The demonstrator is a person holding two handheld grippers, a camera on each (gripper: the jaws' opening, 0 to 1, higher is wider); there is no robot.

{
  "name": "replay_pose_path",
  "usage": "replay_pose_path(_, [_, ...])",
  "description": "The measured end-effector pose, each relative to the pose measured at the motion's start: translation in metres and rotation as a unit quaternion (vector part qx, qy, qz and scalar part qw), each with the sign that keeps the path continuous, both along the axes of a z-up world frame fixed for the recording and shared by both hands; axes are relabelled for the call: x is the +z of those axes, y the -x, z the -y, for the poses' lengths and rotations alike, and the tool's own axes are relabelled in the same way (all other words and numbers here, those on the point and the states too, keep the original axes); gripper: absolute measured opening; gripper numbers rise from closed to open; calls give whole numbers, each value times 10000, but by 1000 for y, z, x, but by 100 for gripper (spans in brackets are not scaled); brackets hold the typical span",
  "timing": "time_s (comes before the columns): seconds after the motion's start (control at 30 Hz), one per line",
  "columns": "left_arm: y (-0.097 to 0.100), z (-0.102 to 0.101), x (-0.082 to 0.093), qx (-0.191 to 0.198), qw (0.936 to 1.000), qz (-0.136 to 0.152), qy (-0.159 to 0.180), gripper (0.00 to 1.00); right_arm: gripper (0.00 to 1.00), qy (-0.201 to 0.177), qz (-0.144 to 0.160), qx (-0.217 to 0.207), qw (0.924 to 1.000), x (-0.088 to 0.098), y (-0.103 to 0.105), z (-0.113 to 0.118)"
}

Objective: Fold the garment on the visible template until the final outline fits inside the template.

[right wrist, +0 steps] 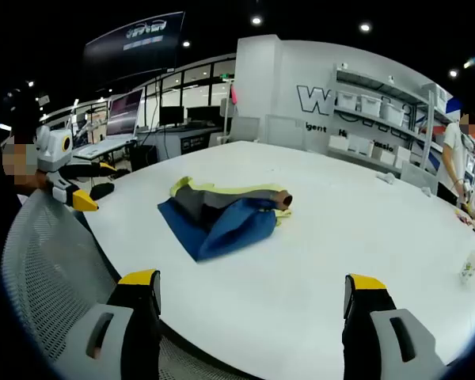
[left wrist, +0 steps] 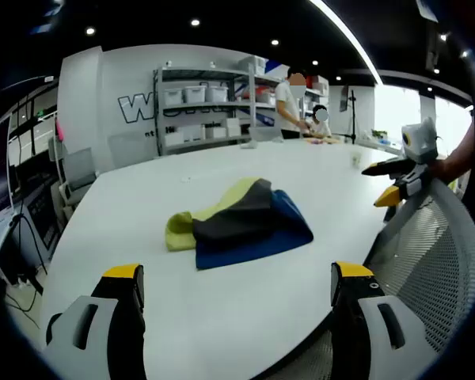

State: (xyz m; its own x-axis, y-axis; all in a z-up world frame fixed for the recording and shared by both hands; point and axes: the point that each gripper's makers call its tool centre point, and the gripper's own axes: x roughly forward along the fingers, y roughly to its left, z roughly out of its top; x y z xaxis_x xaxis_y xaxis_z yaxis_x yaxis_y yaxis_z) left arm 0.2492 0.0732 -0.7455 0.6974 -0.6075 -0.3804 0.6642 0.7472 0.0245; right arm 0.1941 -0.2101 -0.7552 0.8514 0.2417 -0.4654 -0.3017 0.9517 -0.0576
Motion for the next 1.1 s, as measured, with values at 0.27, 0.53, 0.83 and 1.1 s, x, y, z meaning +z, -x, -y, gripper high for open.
replay_pose_path(0.27, [0,0,-1,-13,10000,-23,-8,95,97,-21,-12,-2,10000,0,0,0])
replay_pose_path(0.53, [0,0,-1,-10,10000,-23,-20,95,97,-36,-5,-22,10000,0,0,0])
replay_pose_path(0.83, [1,0,-1,-7,10000,-22,-39,94,96,-52,-35,-53,10000,-1,0,1])
replay_pose_path(1.1, [0,-1,1,33,10000,24,-4,93,96,-38,-77,-17,10000,-2,1,0])
